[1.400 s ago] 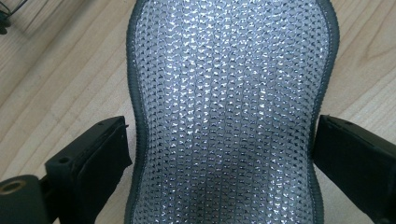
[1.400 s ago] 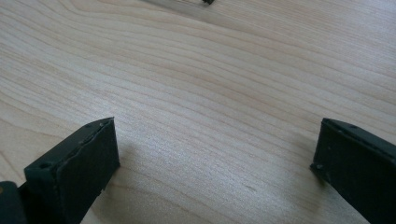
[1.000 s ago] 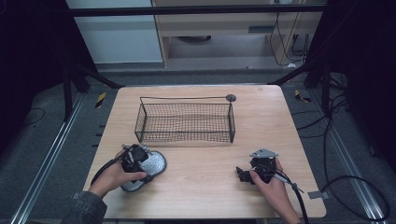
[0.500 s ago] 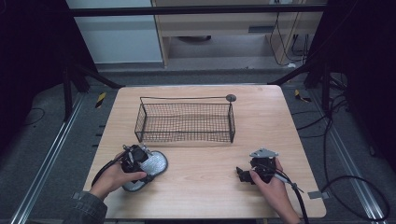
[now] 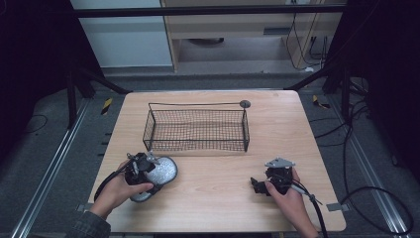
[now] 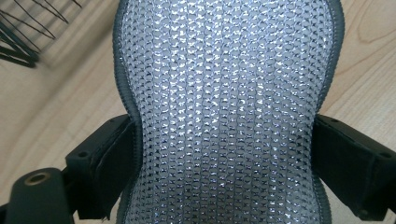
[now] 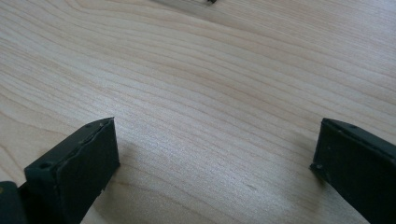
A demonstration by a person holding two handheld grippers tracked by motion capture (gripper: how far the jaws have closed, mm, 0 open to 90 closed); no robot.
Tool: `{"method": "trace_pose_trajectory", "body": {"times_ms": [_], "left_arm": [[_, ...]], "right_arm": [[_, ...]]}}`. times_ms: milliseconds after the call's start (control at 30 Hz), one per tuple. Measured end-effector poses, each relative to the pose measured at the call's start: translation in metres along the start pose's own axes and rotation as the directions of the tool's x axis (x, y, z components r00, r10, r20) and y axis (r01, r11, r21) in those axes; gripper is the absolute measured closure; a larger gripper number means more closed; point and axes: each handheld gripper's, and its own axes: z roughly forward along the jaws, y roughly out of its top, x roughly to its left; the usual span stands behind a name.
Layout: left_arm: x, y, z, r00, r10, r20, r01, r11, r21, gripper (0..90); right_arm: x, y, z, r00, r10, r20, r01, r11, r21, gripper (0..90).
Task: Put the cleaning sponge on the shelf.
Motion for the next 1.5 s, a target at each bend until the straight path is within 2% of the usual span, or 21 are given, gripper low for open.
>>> {"method": "trace_pose_trajectory", "body": {"times_ms": [300, 533, 667, 933, 1100, 1233, 1433, 1500], "left_arm": [[-0.006, 0.007, -0.016, 0.9973, 0.065, -0.034, -0.066, 0.9975, -0.024, 10.4], [-0.006, 0.015, -0.028, 0.9938, 0.092, -0.062, -0.095, 0.9943, -0.049, 10.6], [-0.006, 0.021, -0.036, 0.9880, 0.121, -0.096, -0.128, 0.9891, -0.073, 11.0], [-0.003, 0.038, -0.054, 0.9806, 0.163, -0.109, -0.176, 0.9772, -0.120, 11.2], [0.004, 0.050, -0.057, 0.9780, 0.185, -0.097, -0.195, 0.9737, -0.117, 11.2], [0.012, 0.059, -0.061, 0.9789, 0.185, -0.087, -0.196, 0.9706, -0.140, 11.2], [0.019, 0.069, -0.072, 0.9693, 0.218, -0.114, -0.234, 0.9596, -0.156, 10.9], [0.029, 0.069, -0.073, 0.9747, 0.201, -0.098, -0.216, 0.9591, -0.183, 10.8]], "right_arm": [[0.000, -0.001, 0.000, 1.0000, -0.002, -0.004, 0.002, 1.000, -0.010, 0.4], [0.000, 0.000, 0.001, 1.0000, -0.005, -0.004, 0.005, 1.000, -0.008, 0.4], [0.000, 0.000, 0.001, 1.0000, -0.006, -0.003, 0.006, 1.000, -0.008, 0.4], [0.001, 0.001, 0.002, 1.0000, 0.000, 0.002, 0.000, 1.000, -0.009, 0.4], [0.001, 0.001, 0.002, 1.0000, 0.000, 0.001, 0.000, 1.000, -0.010, 0.4], [0.001, 0.001, 0.002, 1.0000, 0.003, 0.002, -0.003, 1.000, -0.010, 0.4], [0.001, 0.001, 0.002, 1.0000, 0.005, 0.004, -0.005, 1.000, -0.010, 0.4], [0.002, 0.001, 0.002, 1.0000, 0.007, 0.006, -0.007, 1.000, -0.007, 0.4]]}}
